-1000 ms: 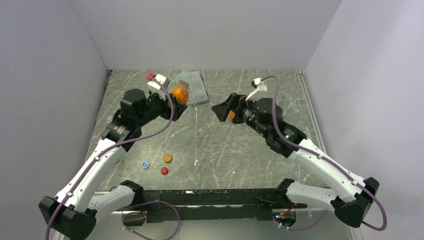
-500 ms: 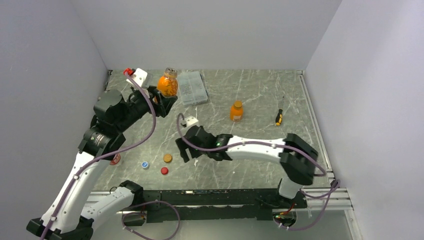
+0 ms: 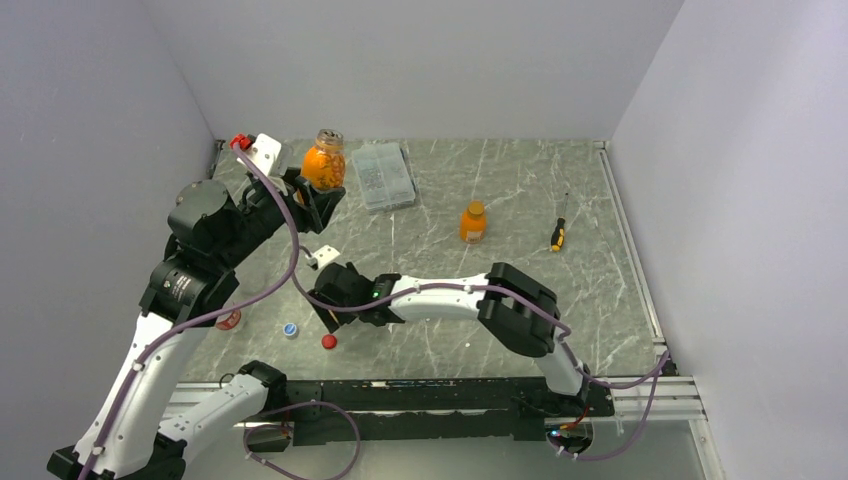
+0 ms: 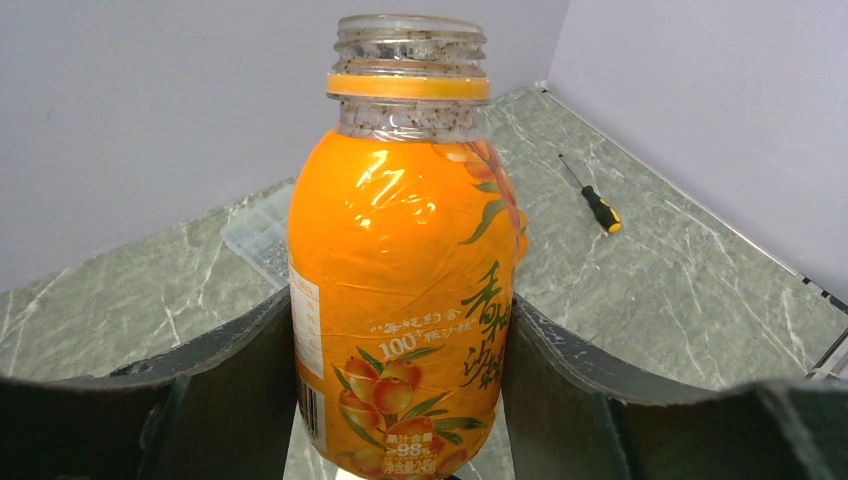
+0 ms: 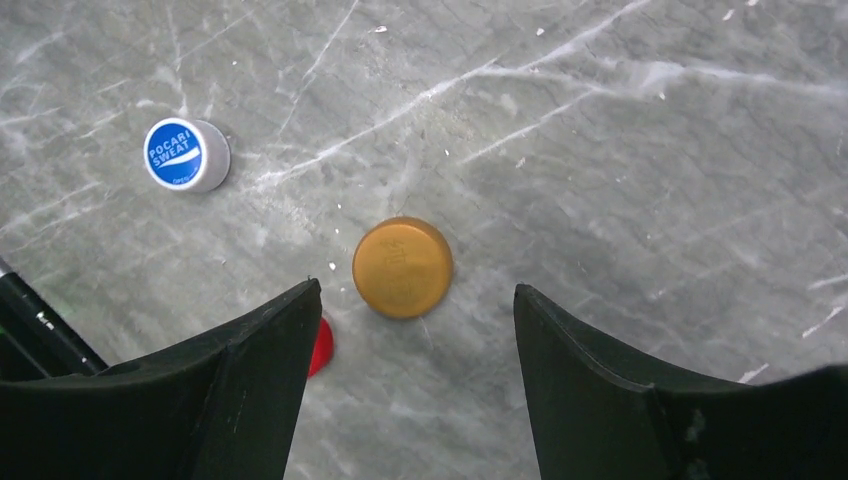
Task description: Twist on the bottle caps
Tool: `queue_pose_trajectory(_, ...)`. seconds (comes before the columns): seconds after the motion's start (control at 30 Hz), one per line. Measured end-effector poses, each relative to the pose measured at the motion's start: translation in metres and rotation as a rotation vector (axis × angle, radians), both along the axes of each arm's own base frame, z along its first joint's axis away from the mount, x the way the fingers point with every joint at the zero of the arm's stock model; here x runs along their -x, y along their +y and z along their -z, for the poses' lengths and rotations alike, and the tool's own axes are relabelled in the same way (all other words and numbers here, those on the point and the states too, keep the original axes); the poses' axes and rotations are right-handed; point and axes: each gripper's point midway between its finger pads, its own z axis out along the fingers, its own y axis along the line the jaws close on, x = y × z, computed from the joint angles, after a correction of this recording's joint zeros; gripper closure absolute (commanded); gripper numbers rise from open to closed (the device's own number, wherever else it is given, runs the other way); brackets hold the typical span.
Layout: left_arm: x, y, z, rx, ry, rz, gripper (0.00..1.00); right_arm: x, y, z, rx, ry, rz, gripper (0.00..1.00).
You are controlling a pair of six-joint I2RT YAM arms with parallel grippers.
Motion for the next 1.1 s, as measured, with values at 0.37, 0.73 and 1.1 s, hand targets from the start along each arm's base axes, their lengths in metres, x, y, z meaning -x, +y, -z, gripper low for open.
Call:
queue_pose_trajectory(0.37,-0.001,0.001,0.001,-0.002,0.004,-0.008,0.52,-0.002,0.010,0.025,0.097,-0.011,-0.021,0.37)
queue_pose_trajectory(0.73,-0.003,0.000,0.002,-0.004,0.008,-0.008,0.53,0.000,0.011,0.032,0.141,-0.033,-0.024,0.47)
queue_pose_trajectory(1.1,-0.009,-0.003,0.013,-0.015,0.034,-0.005,0.53,-0.003,0.006,0.032,0.142,-0.039,-0.009,0.72)
